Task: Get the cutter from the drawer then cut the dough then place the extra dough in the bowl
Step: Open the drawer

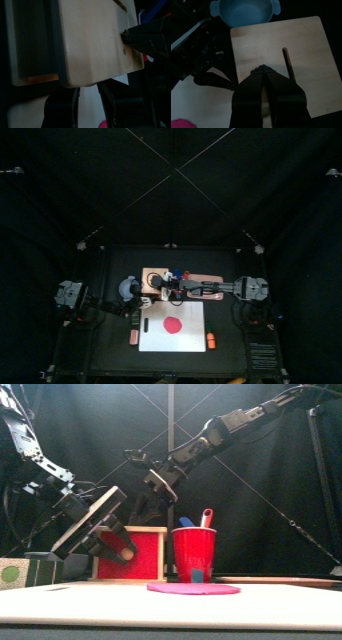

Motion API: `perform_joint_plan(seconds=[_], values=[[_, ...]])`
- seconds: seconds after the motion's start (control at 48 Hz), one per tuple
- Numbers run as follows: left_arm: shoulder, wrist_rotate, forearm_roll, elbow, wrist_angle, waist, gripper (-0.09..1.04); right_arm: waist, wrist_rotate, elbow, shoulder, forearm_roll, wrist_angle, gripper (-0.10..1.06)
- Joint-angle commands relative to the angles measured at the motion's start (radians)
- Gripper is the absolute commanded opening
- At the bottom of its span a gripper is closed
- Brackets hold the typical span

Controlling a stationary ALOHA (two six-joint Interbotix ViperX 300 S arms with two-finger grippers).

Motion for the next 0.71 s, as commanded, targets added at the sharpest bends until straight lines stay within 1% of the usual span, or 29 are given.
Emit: perform_joint_plan(seconds=[0.021, 0.333, 0.708], values=[[-0.009, 0.003, 0.002, -0.003, 0.008, -0.021, 0.51, 0.014, 0.006, 0.017, 0.006, 0.003, 0.031, 0.05], [-0.025, 0.002, 0.0, 0.005, 0.012, -0.107, 0.5, 0.009, 0.009, 0.008, 0.012, 0.002, 0.031, 0.05], [-0.034, 0.003, -0.071, 0.011, 0.014, -0.204, 0.5, 0.008, 0.011, 0.008, 0.018, 0.002, 0.031, 0.05]])
